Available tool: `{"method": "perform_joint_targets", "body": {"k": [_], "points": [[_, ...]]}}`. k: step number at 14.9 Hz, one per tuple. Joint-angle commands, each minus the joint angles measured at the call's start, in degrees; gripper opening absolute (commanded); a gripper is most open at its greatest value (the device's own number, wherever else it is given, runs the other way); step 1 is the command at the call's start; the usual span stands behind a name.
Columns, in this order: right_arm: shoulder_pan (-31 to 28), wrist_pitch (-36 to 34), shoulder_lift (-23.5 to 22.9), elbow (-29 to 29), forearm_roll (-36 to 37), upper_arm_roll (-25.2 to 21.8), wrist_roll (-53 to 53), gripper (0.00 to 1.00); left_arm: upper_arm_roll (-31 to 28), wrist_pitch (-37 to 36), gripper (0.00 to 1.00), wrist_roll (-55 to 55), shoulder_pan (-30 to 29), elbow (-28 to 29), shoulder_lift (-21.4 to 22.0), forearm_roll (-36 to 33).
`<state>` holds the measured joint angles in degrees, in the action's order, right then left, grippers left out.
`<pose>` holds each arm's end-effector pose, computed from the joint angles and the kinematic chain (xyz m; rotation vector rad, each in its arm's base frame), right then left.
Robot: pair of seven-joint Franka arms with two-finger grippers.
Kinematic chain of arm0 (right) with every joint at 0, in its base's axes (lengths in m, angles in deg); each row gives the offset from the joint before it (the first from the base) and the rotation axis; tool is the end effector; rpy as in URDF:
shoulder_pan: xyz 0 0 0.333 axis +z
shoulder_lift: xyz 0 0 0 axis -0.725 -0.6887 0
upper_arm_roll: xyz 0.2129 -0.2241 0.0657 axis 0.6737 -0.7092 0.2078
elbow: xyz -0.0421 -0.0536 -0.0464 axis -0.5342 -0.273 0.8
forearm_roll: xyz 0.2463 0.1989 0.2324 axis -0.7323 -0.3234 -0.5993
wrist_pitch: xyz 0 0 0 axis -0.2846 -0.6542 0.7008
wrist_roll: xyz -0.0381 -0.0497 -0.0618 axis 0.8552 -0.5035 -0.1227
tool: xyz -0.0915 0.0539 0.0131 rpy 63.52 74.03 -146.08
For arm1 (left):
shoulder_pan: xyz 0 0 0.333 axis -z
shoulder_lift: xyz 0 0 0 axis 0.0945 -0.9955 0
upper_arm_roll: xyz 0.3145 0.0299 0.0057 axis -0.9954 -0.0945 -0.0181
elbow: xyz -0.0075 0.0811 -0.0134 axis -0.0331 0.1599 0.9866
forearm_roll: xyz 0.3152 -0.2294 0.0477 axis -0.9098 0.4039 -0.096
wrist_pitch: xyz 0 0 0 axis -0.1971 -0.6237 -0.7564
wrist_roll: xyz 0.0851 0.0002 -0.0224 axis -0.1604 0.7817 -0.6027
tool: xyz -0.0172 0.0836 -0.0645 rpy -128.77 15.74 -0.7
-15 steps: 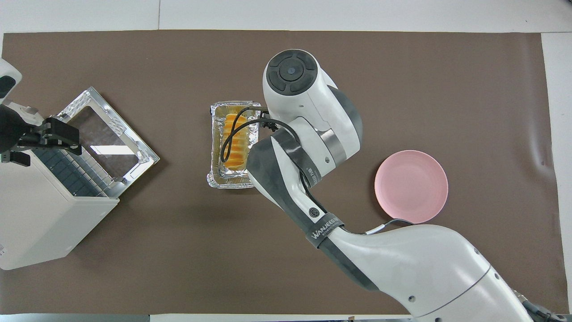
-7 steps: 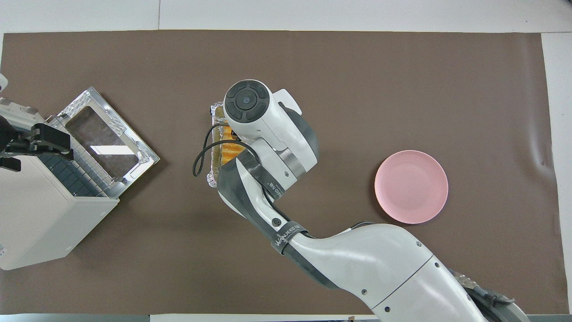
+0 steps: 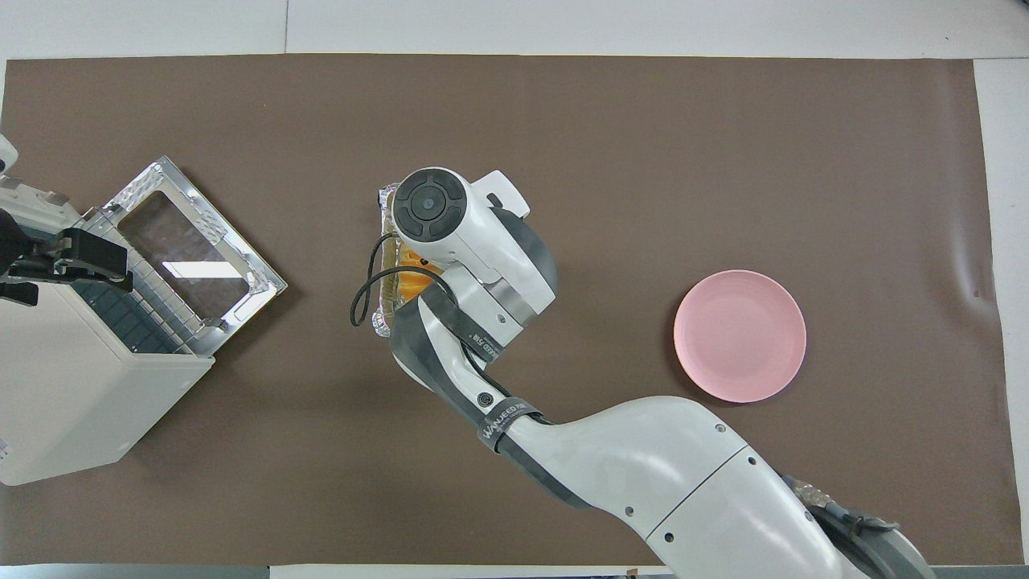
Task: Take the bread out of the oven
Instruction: 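Drag the foil tray with the right gripper beyond the pink plate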
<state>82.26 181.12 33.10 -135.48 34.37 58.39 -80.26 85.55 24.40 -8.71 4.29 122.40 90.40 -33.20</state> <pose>0.5985 0.4629 0.3180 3.0889 -0.2290 0.0990 0.5310 -0.0350 0.6060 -3.1111 -0.0996 0.2215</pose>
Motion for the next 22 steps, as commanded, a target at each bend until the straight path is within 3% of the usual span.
{"method": "perform_joint_targets", "body": {"k": [1,8,12,14,18,22], "points": [[0.0,3.5,0.4,-2.0,0.8,0.1,-1.0,0.0,0.5,0.5,1.0,0.8,-1.1,1.7,1.8,0.6],[-1.2,1.8,1.7,-1.6,0.3,0.2,-0.1,0.0,0.4,0.5,1.0,0.8,-1.1,1.6,1.8,0.6],[-10.0,-9.8,6.3,0.6,-2.6,0.4,11.1,0.0,0.4,0.5,1.0,0.8,-1.1,1.7,1.8,0.6],[-15.5,-12.5,6.4,2.3,-2.9,0.4,18.0,0.0,0.4,0.5,1.0,0.8,-1.1,1.7,1.8,0.6],[-25.3,-11.1,6.1,1.9,-3.4,0.3,32.1,0.0,0.4,0.5,1.0,0.8,-1.1,1.7,1.8,0.6],[-30.2,-0.2,6.2,-4.0,-3.5,0.3,38.0,0.0,0.4,0.5,1.0,0.8,-1.1,1.7,1.8,0.6]]}}
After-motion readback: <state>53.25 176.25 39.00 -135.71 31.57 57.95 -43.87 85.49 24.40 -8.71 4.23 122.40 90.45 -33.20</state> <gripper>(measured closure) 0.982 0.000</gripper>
